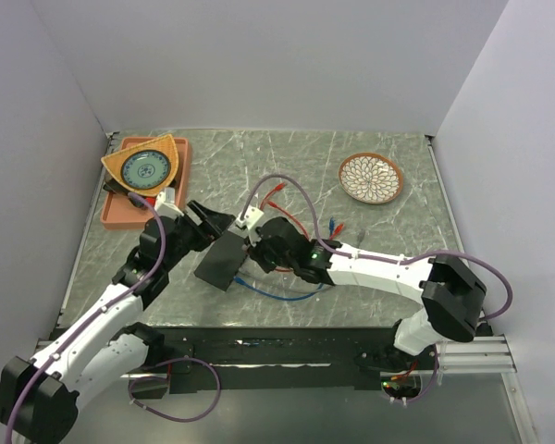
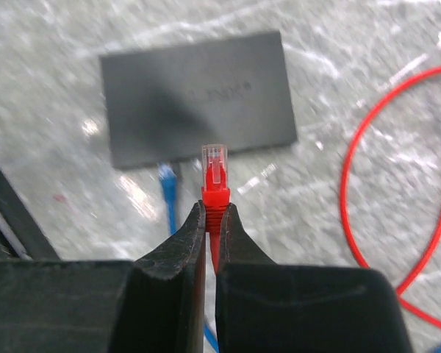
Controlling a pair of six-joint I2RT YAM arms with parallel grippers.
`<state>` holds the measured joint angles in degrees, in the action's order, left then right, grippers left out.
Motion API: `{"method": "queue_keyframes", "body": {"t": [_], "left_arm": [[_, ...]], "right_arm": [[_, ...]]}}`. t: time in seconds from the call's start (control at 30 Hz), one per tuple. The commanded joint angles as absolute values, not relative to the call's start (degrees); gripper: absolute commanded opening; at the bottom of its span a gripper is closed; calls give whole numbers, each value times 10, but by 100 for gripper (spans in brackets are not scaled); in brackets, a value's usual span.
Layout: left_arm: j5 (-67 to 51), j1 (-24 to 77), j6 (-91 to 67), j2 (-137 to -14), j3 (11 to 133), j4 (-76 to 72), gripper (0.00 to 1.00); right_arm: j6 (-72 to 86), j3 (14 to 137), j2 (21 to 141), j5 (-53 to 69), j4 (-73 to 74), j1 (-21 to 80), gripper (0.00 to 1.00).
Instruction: Insert the plug into the switch port
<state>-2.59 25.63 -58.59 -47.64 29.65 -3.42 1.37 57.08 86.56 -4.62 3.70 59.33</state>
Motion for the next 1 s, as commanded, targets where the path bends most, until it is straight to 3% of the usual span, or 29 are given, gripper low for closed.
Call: {"method": "queue_keyframes", "body": {"t": [0.0, 0.47, 0.73, 0.97], "left_arm": [[-19, 247, -532, -509, 342, -4, 81], [-156, 149, -484, -635, 343, -26, 82], [-184, 110, -442, -704, 335, -32, 79], [-139, 98, -410, -707, 308, -41, 74]], "right_arm": [[-22, 540, 817, -75, 34, 594, 0], [-57, 524, 843, -80, 87, 593, 0], [-32, 572, 920, -90, 121, 587, 0], [-11, 618, 976, -79, 139, 571, 0]]}}
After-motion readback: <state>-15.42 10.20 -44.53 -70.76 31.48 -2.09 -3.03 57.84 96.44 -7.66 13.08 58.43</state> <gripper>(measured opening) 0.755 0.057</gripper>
